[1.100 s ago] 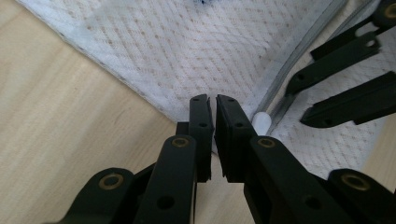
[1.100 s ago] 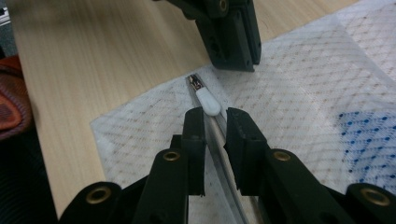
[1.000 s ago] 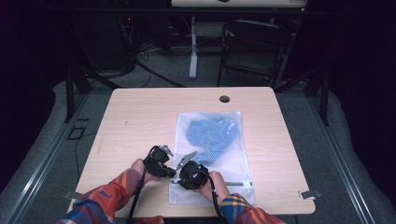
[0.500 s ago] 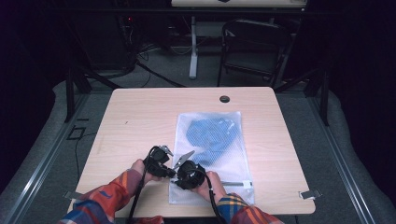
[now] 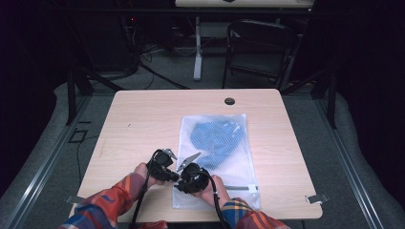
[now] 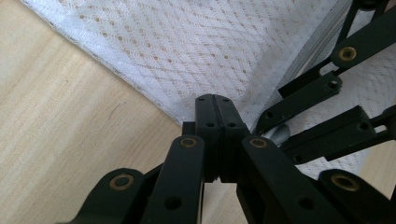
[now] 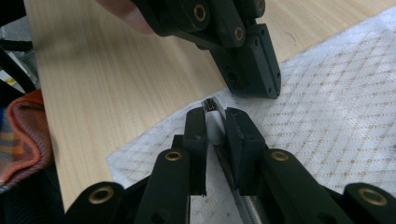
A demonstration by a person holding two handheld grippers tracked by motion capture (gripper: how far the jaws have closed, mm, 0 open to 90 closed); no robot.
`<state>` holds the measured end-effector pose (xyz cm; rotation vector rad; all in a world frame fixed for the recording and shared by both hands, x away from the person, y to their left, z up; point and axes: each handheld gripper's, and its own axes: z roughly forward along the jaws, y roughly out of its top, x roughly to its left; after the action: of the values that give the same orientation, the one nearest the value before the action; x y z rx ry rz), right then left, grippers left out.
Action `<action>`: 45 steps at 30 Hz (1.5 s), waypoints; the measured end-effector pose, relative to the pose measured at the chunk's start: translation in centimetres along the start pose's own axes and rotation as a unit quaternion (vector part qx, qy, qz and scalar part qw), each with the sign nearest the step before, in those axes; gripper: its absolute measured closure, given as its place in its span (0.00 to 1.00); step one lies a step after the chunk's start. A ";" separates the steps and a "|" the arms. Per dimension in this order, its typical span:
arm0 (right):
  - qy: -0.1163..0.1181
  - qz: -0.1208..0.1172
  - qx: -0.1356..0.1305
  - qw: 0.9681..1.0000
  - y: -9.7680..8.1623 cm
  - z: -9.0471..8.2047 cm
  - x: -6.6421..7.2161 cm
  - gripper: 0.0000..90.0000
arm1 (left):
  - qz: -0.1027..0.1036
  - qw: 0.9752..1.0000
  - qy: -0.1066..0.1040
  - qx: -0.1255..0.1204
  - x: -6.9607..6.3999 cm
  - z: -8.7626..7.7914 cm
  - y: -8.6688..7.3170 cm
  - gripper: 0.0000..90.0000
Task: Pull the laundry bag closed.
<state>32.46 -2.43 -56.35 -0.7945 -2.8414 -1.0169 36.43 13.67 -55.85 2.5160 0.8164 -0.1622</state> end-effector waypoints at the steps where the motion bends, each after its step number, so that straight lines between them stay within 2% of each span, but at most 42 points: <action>1: -0.002 0.001 -0.007 1.000 0.0 0.1 0.1 0.88 | 0.000 1.000 -0.001 -0.001 0.0 0.0 0.0 1.00; 5: -0.015 -0.011 0.018 1.000 0.0 0.5 0.4 0.90 | 0.003 1.000 -0.001 0.002 0.0 0.0 0.0 1.00; 10: -0.021 -0.015 0.009 1.000 -0.2 0.6 0.6 0.91 | 0.005 1.000 -0.006 0.006 -0.1 -0.3 0.0 0.96; 12: -0.023 -0.026 0.008 0.999 -0.2 0.6 0.6 0.91 | 0.005 1.000 -0.009 0.011 -0.3 -0.6 -0.1 0.96; 15: -0.027 -0.022 0.004 0.999 -0.3 0.6 0.8 0.91 | 0.008 1.000 -0.010 0.020 -0.4 -0.5 -0.3 0.97; 20: -0.028 -0.021 0.007 0.999 -0.3 0.5 0.8 0.91 | 0.006 1.000 -0.010 0.017 -0.4 -0.3 -0.3 1.00; 22: -0.031 -0.017 0.003 0.999 -0.4 0.6 0.9 0.91 | 0.010 1.000 -0.001 0.017 -0.7 -0.2 -0.3 1.00; 27: -0.039 -0.019 0.007 0.999 -0.4 0.5 1.0 0.91 | 0.007 1.000 -0.002 0.012 -0.7 -0.2 -0.4 1.00; 32: -0.039 -0.022 0.010 0.999 -0.5 0.3 0.9 0.91 | 0.013 1.000 0.002 0.013 -0.8 -0.2 -0.4 1.00; 39: -0.051 -0.032 0.016 0.998 -0.5 0.1 1.1 0.91 | 0.017 1.000 0.002 0.016 -0.8 -0.2 -0.4 1.00; 45: -0.050 -0.031 0.024 0.998 -0.6 -0.1 0.9 0.91 | 0.016 1.000 0.001 0.012 -0.8 -0.2 -0.5 1.00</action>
<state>31.35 -2.49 -56.42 -0.7802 -2.9806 -0.9380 35.51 13.67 -55.69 2.5497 0.7793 -0.1600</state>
